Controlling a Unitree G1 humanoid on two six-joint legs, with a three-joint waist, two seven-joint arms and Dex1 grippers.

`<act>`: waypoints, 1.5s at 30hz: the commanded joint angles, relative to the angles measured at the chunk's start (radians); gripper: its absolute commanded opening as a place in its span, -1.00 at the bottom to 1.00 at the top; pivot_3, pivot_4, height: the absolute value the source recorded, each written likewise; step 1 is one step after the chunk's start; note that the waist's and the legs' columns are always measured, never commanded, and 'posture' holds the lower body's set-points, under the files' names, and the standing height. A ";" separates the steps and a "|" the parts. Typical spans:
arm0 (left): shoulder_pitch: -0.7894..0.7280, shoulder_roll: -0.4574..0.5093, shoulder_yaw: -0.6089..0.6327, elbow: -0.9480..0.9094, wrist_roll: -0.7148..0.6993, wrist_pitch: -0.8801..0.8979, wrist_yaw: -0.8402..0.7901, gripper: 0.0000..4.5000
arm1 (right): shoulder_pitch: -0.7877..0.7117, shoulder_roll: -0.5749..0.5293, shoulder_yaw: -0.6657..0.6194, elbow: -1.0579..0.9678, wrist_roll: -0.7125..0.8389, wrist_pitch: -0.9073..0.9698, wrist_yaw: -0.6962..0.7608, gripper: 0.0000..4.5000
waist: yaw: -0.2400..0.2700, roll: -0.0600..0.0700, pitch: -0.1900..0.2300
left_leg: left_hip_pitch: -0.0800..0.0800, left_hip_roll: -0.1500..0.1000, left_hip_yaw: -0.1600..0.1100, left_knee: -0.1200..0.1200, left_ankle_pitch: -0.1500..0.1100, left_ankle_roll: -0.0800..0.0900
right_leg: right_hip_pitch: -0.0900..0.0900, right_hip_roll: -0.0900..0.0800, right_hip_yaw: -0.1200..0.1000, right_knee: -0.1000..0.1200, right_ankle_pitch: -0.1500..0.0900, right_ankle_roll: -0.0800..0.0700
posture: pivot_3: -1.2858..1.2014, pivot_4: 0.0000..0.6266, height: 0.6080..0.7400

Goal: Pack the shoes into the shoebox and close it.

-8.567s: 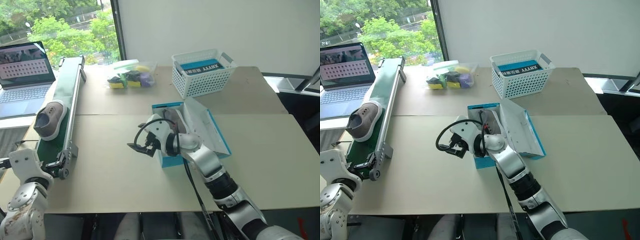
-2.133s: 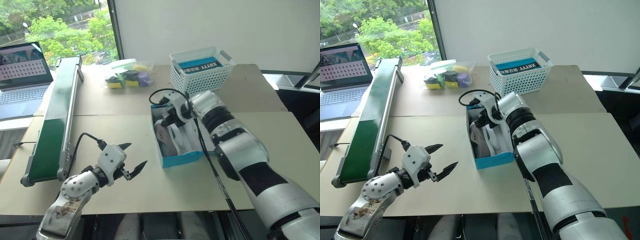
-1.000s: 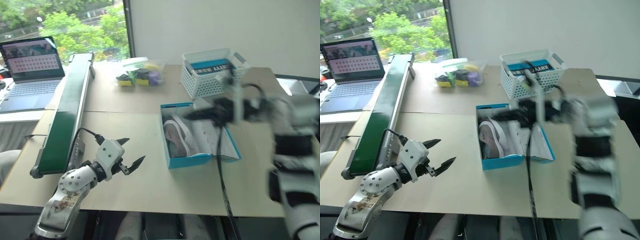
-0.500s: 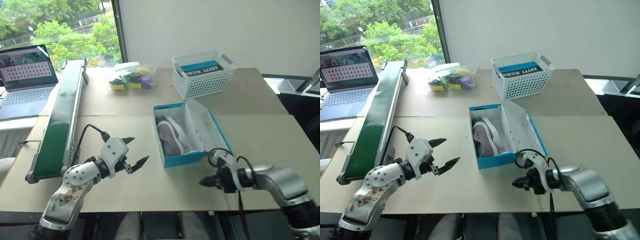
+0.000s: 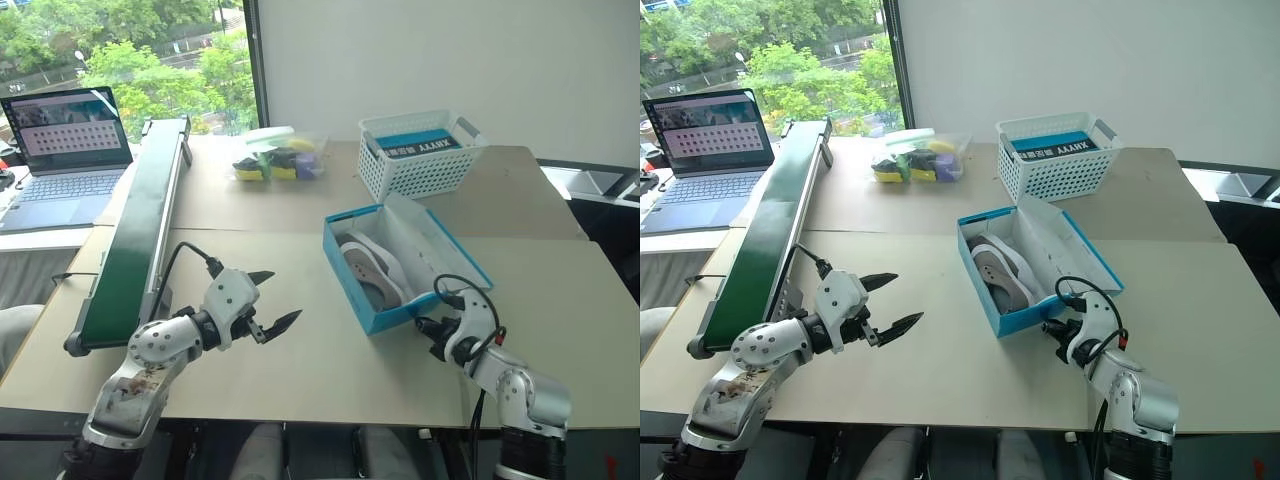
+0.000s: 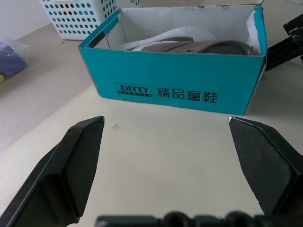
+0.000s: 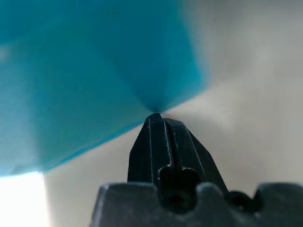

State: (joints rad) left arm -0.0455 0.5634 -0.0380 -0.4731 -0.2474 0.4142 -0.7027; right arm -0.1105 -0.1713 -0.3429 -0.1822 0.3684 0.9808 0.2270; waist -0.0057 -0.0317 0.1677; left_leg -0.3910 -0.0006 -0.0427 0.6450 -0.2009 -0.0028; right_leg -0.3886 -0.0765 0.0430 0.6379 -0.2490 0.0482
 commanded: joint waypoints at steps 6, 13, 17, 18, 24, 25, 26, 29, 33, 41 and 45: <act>-0.016 0.012 0.011 -0.002 -0.007 -0.025 -0.018 1.00 | 0.014 -0.035 0.031 0.033 -0.013 -0.074 -0.033 -0.99 | -0.004 0.000 0.000 | 0.000 0.001 0.000 -0.001 0.000 0.000 | 0.000 0.000 0.000 -0.001 -0.001 -0.001 | 0.03 -0.52 0.98; 0.004 0.012 0.020 -0.016 -0.004 -0.029 -0.009 1.00 | -0.057 -0.051 -0.035 0.159 -0.054 -0.192 -0.130 -0.99 | -0.013 0.000 0.000 | 0.000 0.002 0.001 -0.003 0.000 0.000 | 0.000 0.000 0.000 -0.005 0.000 -0.001 | 0.03 -0.52 0.98; 0.012 0.012 0.022 -0.022 -0.003 -0.031 -0.007 1.00 | -0.068 -0.035 -0.020 0.171 -0.042 -0.250 -0.144 -0.99 | -0.004 0.000 0.000 | -0.002 0.002 0.000 -0.003 0.000 0.000 | 0.000 0.000 0.000 -0.006 0.001 -0.001 | 0.03 -0.52 0.98; 0.014 0.013 0.024 -0.022 -0.002 -0.032 -0.006 1.00 | -0.068 -0.030 0.009 0.153 -0.038 -0.257 -0.126 -0.99 | -0.005 0.000 0.000 | -0.002 0.002 0.000 -0.003 0.000 0.000 | -0.001 0.000 -0.001 -0.007 0.001 -0.001 | 0.03 -0.52 0.98; 0.016 0.015 0.032 -0.021 -0.003 -0.031 -0.005 1.00 | -0.064 -0.040 0.184 0.063 -0.036 -0.281 0.003 -0.99 | -0.025 0.001 0.000 | -0.008 0.002 0.001 -0.005 -0.001 0.001 | -0.008 0.001 0.001 -0.006 0.004 -0.005 | 0.03 -0.52 0.98; 0.015 0.016 0.033 -0.020 -0.003 -0.031 -0.006 1.00 | -0.072 -0.033 0.191 0.050 -0.023 -0.278 0.013 -0.99 | -0.029 0.001 0.000 | -0.009 0.001 0.001 -0.006 -0.001 0.001 | -0.010 0.001 0.001 -0.006 0.005 -0.008 | 0.03 -0.52 0.98; 0.014 0.016 0.034 -0.019 -0.004 -0.029 -0.005 1.00 | -0.083 -0.029 0.206 0.036 -0.012 -0.276 0.031 -0.99 | -0.031 0.001 0.000 | -0.011 0.001 0.001 -0.006 -0.001 0.001 | -0.013 0.001 0.001 -0.005 0.005 -0.008 | 0.03 -0.52 0.98; 0.011 0.015 0.032 -0.018 -0.002 -0.025 -0.002 1.00 | -0.108 -0.020 0.241 0.010 0.020 -0.258 0.077 -0.99 | -0.036 0.001 0.001 | -0.014 0.001 0.001 -0.006 -0.001 0.001 | -0.017 0.001 0.001 -0.003 0.005 -0.008 | 0.03 -0.52 0.98; 0.011 0.016 0.033 -0.023 -0.002 -0.020 0.001 1.00 | -0.110 -0.029 0.269 -0.024 0.031 -0.236 0.101 -0.99 | -0.036 0.002 0.001 | -0.014 0.000 0.001 -0.006 -0.001 0.001 | -0.016 0.001 0.001 -0.003 0.005 -0.008 | 0.03 -0.52 0.98; 0.020 0.021 0.039 -0.034 -0.005 -0.018 0.009 1.00 | -0.100 -0.015 0.156 0.092 -0.066 -0.296 -0.100 -0.99 | -0.025 0.002 0.001 | -0.014 0.000 0.001 -0.006 -0.001 0.001 | -0.016 0.001 0.001 -0.004 0.005 -0.008 | 0.03 -0.52 0.98; 0.025 0.024 0.037 -0.042 -0.007 -0.017 0.010 1.00 | -0.075 0.075 0.085 0.068 -0.090 -0.310 -0.252 -0.99 | -0.026 0.002 0.001 | -0.015 0.000 0.001 -0.006 -0.001 0.001 | -0.017 0.001 0.001 -0.003 0.005 -0.008 | 0.03 -0.52 0.98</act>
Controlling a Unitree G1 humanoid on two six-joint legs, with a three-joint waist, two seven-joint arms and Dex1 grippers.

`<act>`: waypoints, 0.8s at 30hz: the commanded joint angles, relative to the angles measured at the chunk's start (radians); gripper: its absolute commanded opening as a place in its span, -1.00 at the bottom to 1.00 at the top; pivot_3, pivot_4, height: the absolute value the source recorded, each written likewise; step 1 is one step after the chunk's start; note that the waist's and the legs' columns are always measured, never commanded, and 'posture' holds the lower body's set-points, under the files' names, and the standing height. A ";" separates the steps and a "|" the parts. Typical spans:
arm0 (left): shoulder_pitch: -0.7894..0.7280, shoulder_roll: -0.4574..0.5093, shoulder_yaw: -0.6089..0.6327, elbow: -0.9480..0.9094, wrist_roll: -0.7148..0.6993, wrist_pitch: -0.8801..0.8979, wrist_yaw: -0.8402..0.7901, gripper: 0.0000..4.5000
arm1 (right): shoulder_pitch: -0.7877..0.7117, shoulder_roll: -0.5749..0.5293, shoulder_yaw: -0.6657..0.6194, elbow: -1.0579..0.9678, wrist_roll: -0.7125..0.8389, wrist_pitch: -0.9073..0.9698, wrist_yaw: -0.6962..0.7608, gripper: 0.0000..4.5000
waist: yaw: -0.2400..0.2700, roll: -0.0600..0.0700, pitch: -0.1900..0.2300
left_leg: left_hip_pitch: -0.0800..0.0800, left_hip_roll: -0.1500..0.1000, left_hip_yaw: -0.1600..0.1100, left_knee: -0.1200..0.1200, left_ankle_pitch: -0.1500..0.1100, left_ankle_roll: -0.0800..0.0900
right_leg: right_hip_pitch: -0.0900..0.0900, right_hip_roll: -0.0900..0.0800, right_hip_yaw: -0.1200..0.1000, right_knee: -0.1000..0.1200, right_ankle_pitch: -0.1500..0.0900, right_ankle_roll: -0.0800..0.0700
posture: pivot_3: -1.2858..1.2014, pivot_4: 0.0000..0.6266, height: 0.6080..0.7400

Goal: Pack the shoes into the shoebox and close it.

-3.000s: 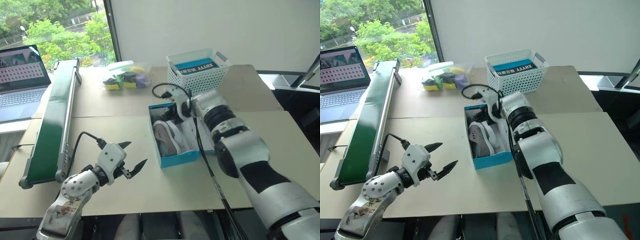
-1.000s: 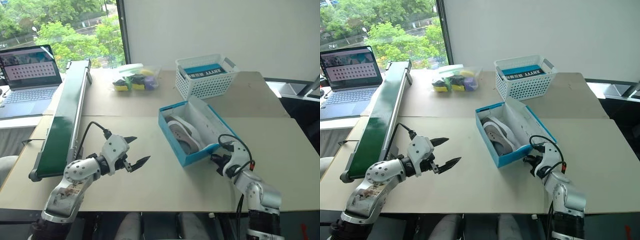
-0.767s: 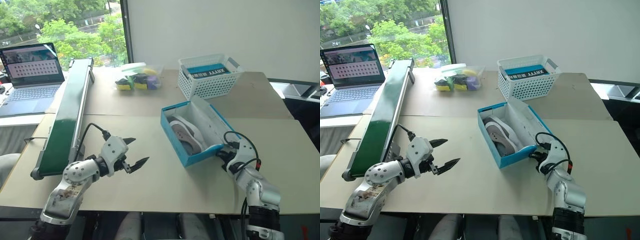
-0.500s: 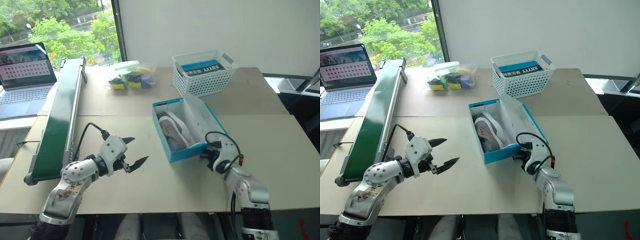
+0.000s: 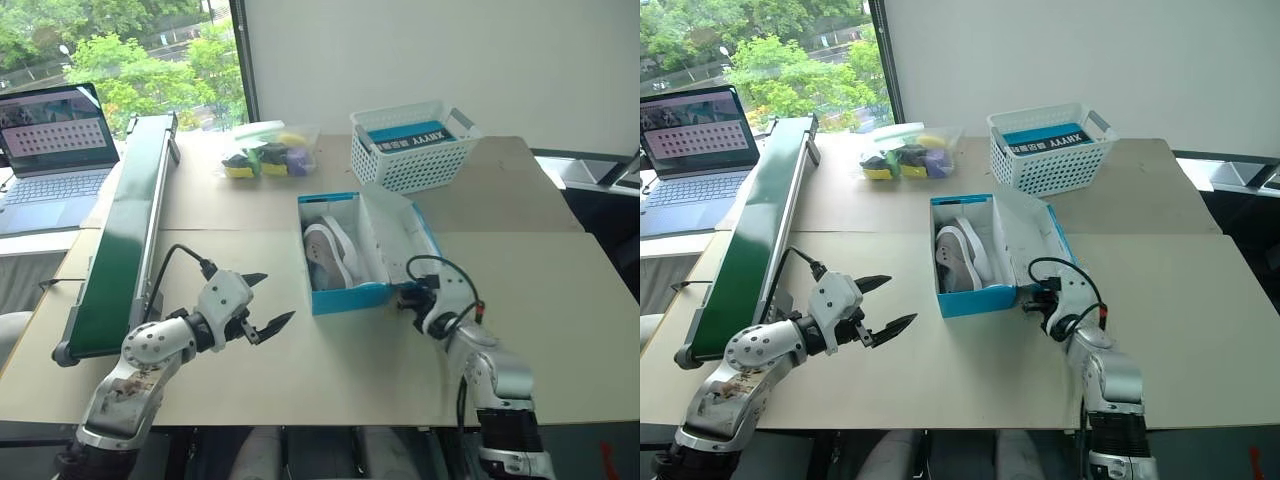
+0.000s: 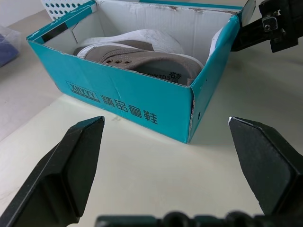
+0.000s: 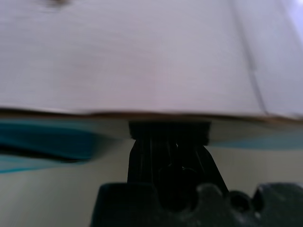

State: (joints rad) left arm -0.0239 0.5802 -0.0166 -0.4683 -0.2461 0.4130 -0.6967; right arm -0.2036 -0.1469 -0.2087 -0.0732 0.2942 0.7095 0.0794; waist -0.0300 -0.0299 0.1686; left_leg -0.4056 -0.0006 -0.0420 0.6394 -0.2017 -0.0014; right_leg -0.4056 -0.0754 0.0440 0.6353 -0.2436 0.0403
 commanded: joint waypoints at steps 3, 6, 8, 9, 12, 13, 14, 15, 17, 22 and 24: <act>-0.004 0.010 0.017 -0.043 -0.009 -0.015 0.002 1.00 | 0.032 0.113 -0.077 -0.053 -0.022 -0.053 -0.178 -0.99 | -0.008 0.000 0.000 | 0.000 0.000 0.000 0.000 0.000 0.000 | 0.000 0.000 0.001 0.002 0.000 0.000 | 0.03 -0.52 0.98; -0.012 0.014 0.018 -0.037 -0.011 -0.016 -0.003 1.00 | 0.013 0.213 -0.139 -0.049 0.067 -0.066 -0.215 -0.99 | -0.008 0.000 0.000 | 0.002 0.000 0.000 0.000 0.000 0.000 | 0.000 0.000 0.001 0.004 0.000 0.000 | 0.03 -0.52 0.98; -0.015 0.017 0.018 -0.034 -0.012 -0.016 -0.006 1.00 | -0.006 0.251 -0.174 -0.047 0.109 -0.084 -0.221 -0.99 | -0.009 0.000 0.000 | 0.002 0.000 0.000 0.000 0.000 0.000 | 0.000 0.000 0.001 0.004 0.000 0.000 | 0.03 -0.52 0.98; -0.018 0.017 0.018 -0.031 -0.013 -0.015 -0.007 1.00 | -0.030 0.283 -0.216 -0.037 0.170 -0.108 -0.226 -0.99 | -0.010 0.001 0.000 | 0.002 0.001 0.000 0.000 0.000 0.000 | 0.000 -0.001 0.001 0.004 0.000 0.000 | 0.03 -0.52 0.98; -0.029 0.020 0.014 -0.024 -0.014 -0.013 -0.011 1.00 | -0.094 0.350 -0.318 0.006 0.375 -0.137 -0.225 -0.99 | -0.011 0.002 0.001 | 0.001 0.000 0.000 0.000 0.000 0.000 | 0.000 -0.001 0.001 0.004 0.000 0.000 | 0.03 -0.52 0.98; -0.032 0.021 0.012 -0.023 -0.013 -0.013 -0.012 1.00 | -0.106 0.358 -0.333 0.013 0.413 -0.143 -0.222 -0.99 | -0.014 0.002 0.001 | 0.002 0.000 0.000 0.000 0.000 0.000 | 0.000 -0.001 0.001 0.005 0.000 0.000 | 0.03 -0.52 0.98; -0.034 0.021 0.010 -0.023 -0.014 -0.011 -0.012 1.00 | -0.114 0.366 -0.344 0.018 0.442 -0.148 -0.218 -0.99 | -0.016 0.002 0.001 | 0.002 0.000 0.000 0.000 0.000 0.000 | 0.000 0.000 0.001 0.005 0.000 0.000 | 0.03 -0.52 0.98; -0.037 0.021 0.008 -0.023 -0.014 -0.009 -0.012 1.00 | -0.124 0.380 -0.357 0.018 0.503 -0.150 -0.213 -0.99 | -0.014 0.002 0.001 | 0.002 0.001 0.000 0.000 0.000 0.000 | 0.000 0.001 0.001 0.005 0.000 -0.001 | 0.03 -0.52 0.98; -0.040 0.020 0.007 -0.022 -0.014 -0.007 -0.013 1.00 | -0.129 0.387 -0.359 0.019 0.583 -0.158 -0.214 -0.99 | -0.014 0.004 0.002 | 0.002 0.001 0.000 0.000 0.000 0.000 | -0.001 0.001 0.000 0.006 -0.001 -0.002 | 0.03 -0.52 0.98; -0.043 0.017 -0.001 -0.025 -0.011 -0.004 -0.014 1.00 | -0.105 0.371 -0.291 -0.048 0.746 -0.139 -0.167 -0.99 | -0.016 0.005 0.003 | 0.002 0.001 0.000 0.000 0.000 0.000 | -0.001 0.000 0.000 0.007 -0.001 -0.002 | 0.03 -0.52 0.98; -0.042 0.015 -0.005 -0.031 -0.012 -0.001 -0.012 1.00 | -0.094 0.356 -0.272 -0.094 0.795 -0.156 -0.129 -0.99 | -0.015 0.006 0.004 | 0.002 0.001 0.000 0.000 0.000 0.000 | -0.001 0.001 0.001 0.007 -0.001 -0.002 | 0.03 -0.52 0.98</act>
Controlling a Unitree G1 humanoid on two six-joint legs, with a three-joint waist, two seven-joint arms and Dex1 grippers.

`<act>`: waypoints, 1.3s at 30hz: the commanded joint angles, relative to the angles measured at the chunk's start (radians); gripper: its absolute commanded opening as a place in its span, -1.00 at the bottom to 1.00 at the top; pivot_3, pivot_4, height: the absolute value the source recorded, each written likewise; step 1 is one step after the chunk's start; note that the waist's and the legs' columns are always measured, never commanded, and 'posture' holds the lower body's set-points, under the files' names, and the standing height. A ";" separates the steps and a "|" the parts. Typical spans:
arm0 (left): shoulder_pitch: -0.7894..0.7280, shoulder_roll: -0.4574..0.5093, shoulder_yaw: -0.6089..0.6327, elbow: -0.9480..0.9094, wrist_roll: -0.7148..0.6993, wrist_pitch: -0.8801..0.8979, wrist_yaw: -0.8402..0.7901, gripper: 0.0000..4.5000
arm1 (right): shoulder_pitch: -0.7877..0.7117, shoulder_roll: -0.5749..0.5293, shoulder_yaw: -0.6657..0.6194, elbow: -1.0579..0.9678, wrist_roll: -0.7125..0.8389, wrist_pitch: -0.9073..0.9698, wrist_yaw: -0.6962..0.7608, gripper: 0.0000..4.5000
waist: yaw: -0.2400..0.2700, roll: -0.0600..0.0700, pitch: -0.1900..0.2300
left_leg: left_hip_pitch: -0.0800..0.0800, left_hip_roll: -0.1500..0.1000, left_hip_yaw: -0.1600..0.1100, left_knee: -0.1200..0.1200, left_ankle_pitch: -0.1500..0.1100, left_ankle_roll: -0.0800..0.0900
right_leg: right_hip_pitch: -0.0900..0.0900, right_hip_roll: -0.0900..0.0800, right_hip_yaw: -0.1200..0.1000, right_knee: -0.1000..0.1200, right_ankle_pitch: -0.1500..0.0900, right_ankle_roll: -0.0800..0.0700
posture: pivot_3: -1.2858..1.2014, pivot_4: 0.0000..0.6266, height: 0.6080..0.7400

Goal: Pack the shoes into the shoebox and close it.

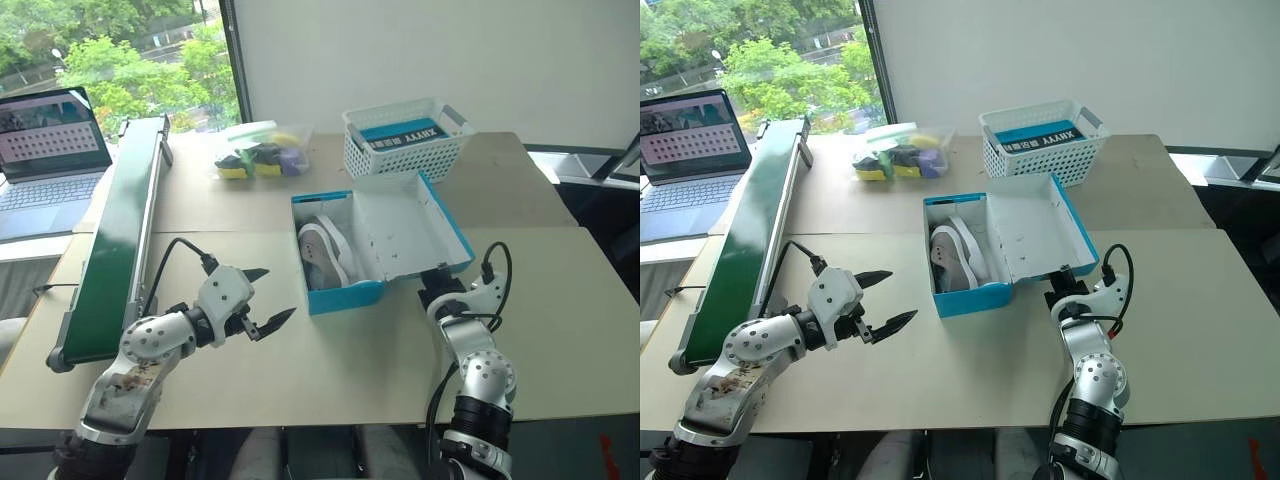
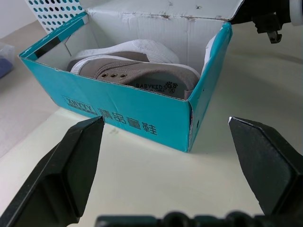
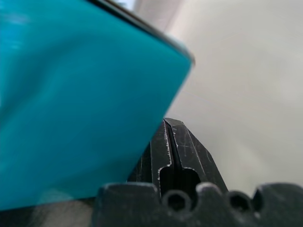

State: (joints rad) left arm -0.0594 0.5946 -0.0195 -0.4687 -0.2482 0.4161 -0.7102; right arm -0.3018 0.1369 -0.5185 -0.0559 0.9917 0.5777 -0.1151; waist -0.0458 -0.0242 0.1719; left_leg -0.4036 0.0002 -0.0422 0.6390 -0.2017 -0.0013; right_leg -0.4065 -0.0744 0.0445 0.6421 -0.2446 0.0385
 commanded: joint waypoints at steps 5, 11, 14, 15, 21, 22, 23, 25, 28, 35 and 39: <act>-0.001 -0.005 -0.012 -0.041 -0.008 -0.001 0.007 1.00 | 0.025 0.031 0.084 -0.254 0.265 -0.008 0.214 -0.99 | 0.002 0.001 0.001 | -0.001 0.000 0.000 0.000 0.000 0.000 | 0.000 0.000 0.000 0.000 0.000 0.000 | 0.03 -0.52 0.98; -0.008 -0.009 -0.003 -0.046 -0.011 0.006 0.020 1.00 | 0.000 -0.131 0.246 -0.325 0.274 0.115 0.319 -0.99 | 0.000 0.001 0.001 | 0.000 0.000 0.000 0.000 0.000 0.000 | 0.000 0.000 0.000 0.000 0.000 0.000 | 0.03 -0.52 0.98; -0.008 -0.008 0.005 -0.047 -0.011 0.010 0.027 1.00 | -0.101 -0.255 0.424 -0.259 0.066 0.186 0.311 -0.99 | -0.003 0.001 0.001 | 0.000 0.000 0.000 0.000 0.000 0.000 | 0.000 0.000 0.000 0.000 0.000 0.000 | 0.03 -0.52 0.98; -0.005 -0.008 0.008 -0.051 -0.014 0.013 0.030 1.00 | -0.146 -0.292 0.488 -0.216 -0.022 0.196 0.302 -0.99 | -0.004 0.001 0.001 | 0.000 0.000 0.001 0.000 0.000 0.000 | 0.000 0.000 0.000 0.000 0.000 0.000 | 0.03 -0.52 0.98; 0.037 -0.015 0.041 -0.092 -0.024 0.046 0.068 1.00 | -0.401 -0.328 0.676 -0.004 -0.339 0.118 0.343 -0.99 | 0.004 0.001 0.001 | -0.002 0.000 0.000 0.000 0.000 0.000 | -0.004 0.001 0.000 0.000 -0.001 -0.001 | 0.03 -0.52 0.98; 0.045 -0.015 0.046 -0.102 -0.025 0.052 0.075 1.00 | -0.439 -0.316 0.681 0.031 -0.368 0.099 0.353 -0.99 | 0.004 0.001 0.001 | -0.005 -0.001 0.000 0.000 0.000 0.000 | -0.007 0.000 0.000 0.001 -0.001 0.000 | 0.03 -0.52 0.98; 0.063 -0.020 0.059 -0.120 -0.031 0.062 0.088 1.00 | -0.496 -0.296 0.685 0.087 -0.401 0.063 0.372 -0.99 | 0.004 0.001 0.001 | -0.010 -0.002 0.000 0.002 0.000 0.000 | -0.012 -0.001 0.000 0.004 0.000 0.000 | 0.03 -0.52 0.98; 0.086 -0.026 0.073 -0.144 -0.037 0.074 0.105 1.00 | -0.566 -0.264 0.681 0.171 -0.446 0.014 0.400 -0.99 | 0.003 0.000 0.001 | -0.014 -0.002 0.000 0.004 0.000 0.000 | -0.016 -0.001 0.000 0.005 0.001 0.000 | 0.03 -0.52 0.98; 0.124 -0.031 0.086 -0.175 -0.038 0.083 0.129 1.00 | -0.653 -0.223 0.681 0.311 -0.510 -0.068 0.450 -0.99 | 0.003 0.000 0.001 | -0.013 -0.001 0.000 0.004 0.000 0.000 | -0.016 -0.001 0.000 0.006 0.001 0.000 | 0.03 -0.52 0.98; 0.168 -0.038 0.109 -0.218 -0.034 0.089 0.172 1.00 | -0.668 -0.221 0.848 0.575 -0.747 -0.086 0.555 -0.99 | 0.004 0.000 0.001 | -0.012 -0.002 0.000 0.004 0.000 0.000 | -0.015 -0.001 0.000 0.006 0.001 -0.001 | 0.03 -0.52 0.98; 0.204 -0.046 0.120 -0.251 -0.036 0.093 0.197 1.00 | -0.629 -0.196 0.839 0.732 -0.802 -0.098 0.560 -0.99 | 0.002 0.000 0.000 | -0.012 -0.001 0.000 0.003 0.000 0.000 | -0.015 -0.001 0.000 0.006 0.001 -0.001 | 0.03 -0.52 0.98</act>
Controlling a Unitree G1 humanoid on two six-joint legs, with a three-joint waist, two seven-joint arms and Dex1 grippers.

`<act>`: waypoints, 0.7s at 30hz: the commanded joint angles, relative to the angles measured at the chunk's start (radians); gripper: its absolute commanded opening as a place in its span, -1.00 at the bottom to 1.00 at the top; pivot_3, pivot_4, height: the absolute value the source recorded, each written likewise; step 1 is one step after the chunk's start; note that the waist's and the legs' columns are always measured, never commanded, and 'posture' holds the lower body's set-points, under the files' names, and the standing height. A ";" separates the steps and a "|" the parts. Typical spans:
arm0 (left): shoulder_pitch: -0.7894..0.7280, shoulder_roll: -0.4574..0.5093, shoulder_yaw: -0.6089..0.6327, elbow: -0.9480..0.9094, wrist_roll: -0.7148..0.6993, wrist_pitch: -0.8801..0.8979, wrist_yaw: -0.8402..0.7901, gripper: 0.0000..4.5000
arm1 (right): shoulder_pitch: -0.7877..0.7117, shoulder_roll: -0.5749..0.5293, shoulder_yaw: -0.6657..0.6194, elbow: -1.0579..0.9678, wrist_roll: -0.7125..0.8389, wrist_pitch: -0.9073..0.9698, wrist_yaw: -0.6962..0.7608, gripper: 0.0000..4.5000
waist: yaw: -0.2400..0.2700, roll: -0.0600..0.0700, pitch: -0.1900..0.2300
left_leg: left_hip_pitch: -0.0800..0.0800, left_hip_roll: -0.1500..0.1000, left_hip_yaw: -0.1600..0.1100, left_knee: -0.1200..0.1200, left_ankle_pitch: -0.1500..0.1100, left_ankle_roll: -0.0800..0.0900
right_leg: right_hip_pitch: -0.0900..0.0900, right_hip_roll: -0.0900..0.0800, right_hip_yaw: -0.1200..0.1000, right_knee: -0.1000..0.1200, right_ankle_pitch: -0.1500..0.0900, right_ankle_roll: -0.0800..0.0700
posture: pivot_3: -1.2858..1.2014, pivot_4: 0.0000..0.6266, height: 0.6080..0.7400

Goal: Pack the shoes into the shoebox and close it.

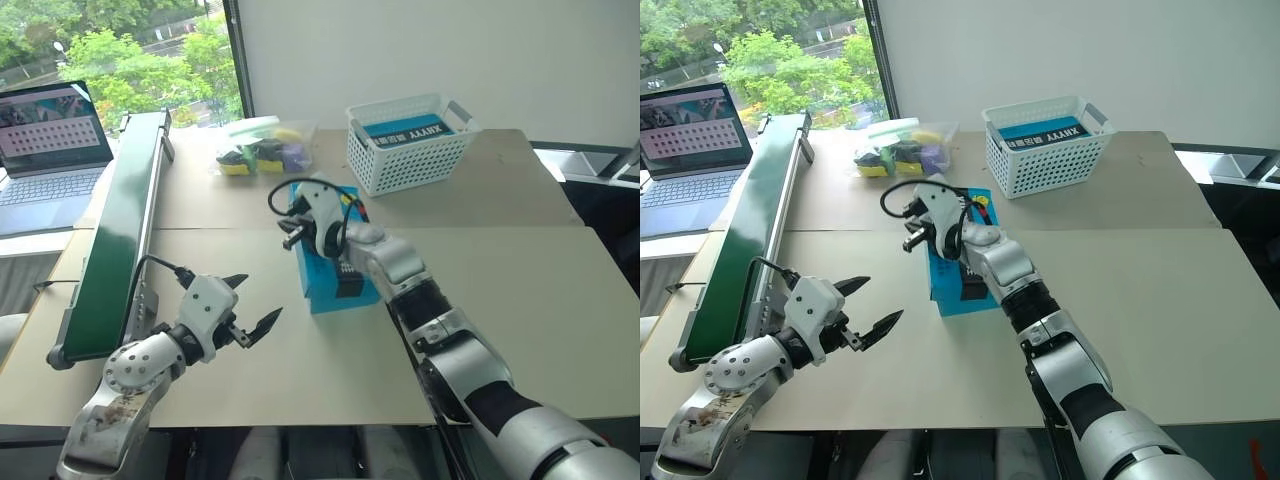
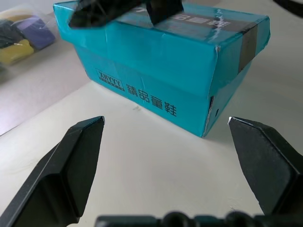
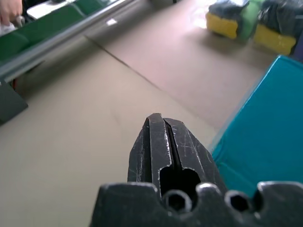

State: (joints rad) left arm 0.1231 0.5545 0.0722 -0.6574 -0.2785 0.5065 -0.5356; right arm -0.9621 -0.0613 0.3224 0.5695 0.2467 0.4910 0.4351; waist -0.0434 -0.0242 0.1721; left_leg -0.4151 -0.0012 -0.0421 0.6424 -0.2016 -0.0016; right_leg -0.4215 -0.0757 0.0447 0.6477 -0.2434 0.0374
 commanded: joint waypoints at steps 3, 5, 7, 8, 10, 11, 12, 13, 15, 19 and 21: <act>0.036 -0.009 0.031 -0.073 -0.005 0.004 0.035 1.00 | 0.030 0.015 -0.019 0.151 -0.069 -0.033 0.034 -0.99 | 0.004 -0.001 -0.002 | 0.002 0.000 0.000 0.000 0.000 0.000 | 0.002 0.000 0.000 0.000 0.000 0.000 | 0.03 -0.52 0.98; 0.040 -0.014 0.035 -0.076 -0.009 0.004 0.042 1.00 | 0.028 0.024 -0.023 0.171 -0.084 -0.041 0.052 -0.99 | 0.004 -0.001 -0.002 | 0.008 0.000 0.000 0.000 0.000 0.000 | 0.008 0.000 0.000 0.000 0.000 0.000 | 0.03 -0.52 0.98; 0.039 -0.023 0.043 -0.077 -0.018 0.004 0.050 1.00 | 0.028 0.033 -0.033 0.176 -0.090 -0.043 0.061 -0.99 | 0.004 -0.001 -0.002 | 0.016 0.000 -0.001 -0.001 0.000 0.000 | 0.017 0.000 -0.001 -0.003 0.000 0.000 | 0.03 -0.52 0.98; 0.038 -0.027 0.047 -0.078 -0.023 0.005 0.052 1.00 | 0.028 0.038 -0.042 0.174 -0.091 -0.046 0.060 -0.99 | 0.003 -0.002 -0.003 | 0.018 0.000 -0.001 -0.001 0.000 0.000 | 0.019 0.000 -0.001 -0.003 -0.001 0.000 | 0.03 -0.52 0.98; 0.035 -0.038 0.061 -0.075 -0.035 0.009 0.061 1.00 | 0.017 0.052 -0.112 0.134 -0.048 -0.044 0.048 -0.99 | 0.001 -0.002 -0.003 | 0.018 0.000 -0.001 -0.002 0.000 0.000 | 0.019 0.000 -0.001 -0.003 -0.001 0.000 | 0.03 -0.52 0.98; 0.034 -0.043 0.069 -0.074 -0.042 0.011 0.064 1.00 | 0.010 0.058 -0.157 0.103 -0.017 -0.041 0.041 -0.99 | 0.001 -0.002 -0.003 | 0.018 0.000 -0.001 -0.002 0.000 0.000 | 0.019 0.000 -0.001 -0.003 -0.001 0.000 | 0.03 -0.52 0.98; 0.033 -0.047 0.074 -0.073 -0.047 0.012 0.068 1.00 | 0.006 0.063 -0.188 0.082 0.000 -0.038 0.037 -0.99 | 0.001 -0.002 -0.003 | 0.018 0.000 -0.001 -0.002 0.000 0.000 | 0.018 0.001 -0.001 -0.003 -0.001 0.000 | 0.03 -0.52 0.98; 0.032 -0.054 0.085 -0.073 -0.059 0.014 0.072 1.00 | -0.008 0.063 -0.256 0.036 0.057 -0.011 0.026 -0.99 | 0.001 -0.002 -0.003 | 0.017 0.000 -0.001 -0.002 0.000 0.000 | 0.017 0.001 -0.001 -0.002 -0.001 0.000 | 0.03 -0.52 0.98; 0.020 -0.081 0.112 -0.067 -0.076 0.025 0.105 1.00 | -0.038 0.045 -0.395 -0.062 0.168 0.037 -0.007 -0.99 | 0.003 -0.002 -0.002 | 0.015 0.000 -0.002 -0.002 0.000 0.000 | 0.016 0.000 -0.001 -0.002 -0.001 0.000 | 0.03 -0.52 0.98; -0.001 -0.136 0.155 -0.046 -0.087 0.046 0.174 1.00 | -0.017 -0.026 -0.505 -0.219 0.255 0.117 -0.024 -0.99 | 0.011 -0.001 -0.002 | 0.010 0.000 -0.006 -0.001 0.000 0.000 | 0.012 0.000 -0.002 -0.003 0.000 0.000 | 0.03 -0.52 0.98; -0.013 -0.162 0.176 -0.035 -0.101 0.055 0.202 1.00 | 0.010 -0.072 -0.513 -0.283 0.253 0.149 -0.034 -0.99 | 0.010 -0.002 -0.002 | 0.009 0.000 -0.006 -0.001 0.000 0.000 | 0.012 0.000 -0.003 -0.003 -0.001 0.000 | 0.03 -0.52 0.98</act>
State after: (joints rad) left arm 0.1231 0.4078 0.2176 -0.6846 -0.3581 0.5532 -0.3659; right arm -0.9691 -0.1093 -0.1719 0.3721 0.4779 0.6061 0.4092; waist -0.0330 -0.0258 0.1705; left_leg -0.4062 -0.0016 -0.0476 0.6411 -0.2019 -0.0018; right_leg -0.4097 -0.0760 0.0418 0.6444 -0.2439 0.0374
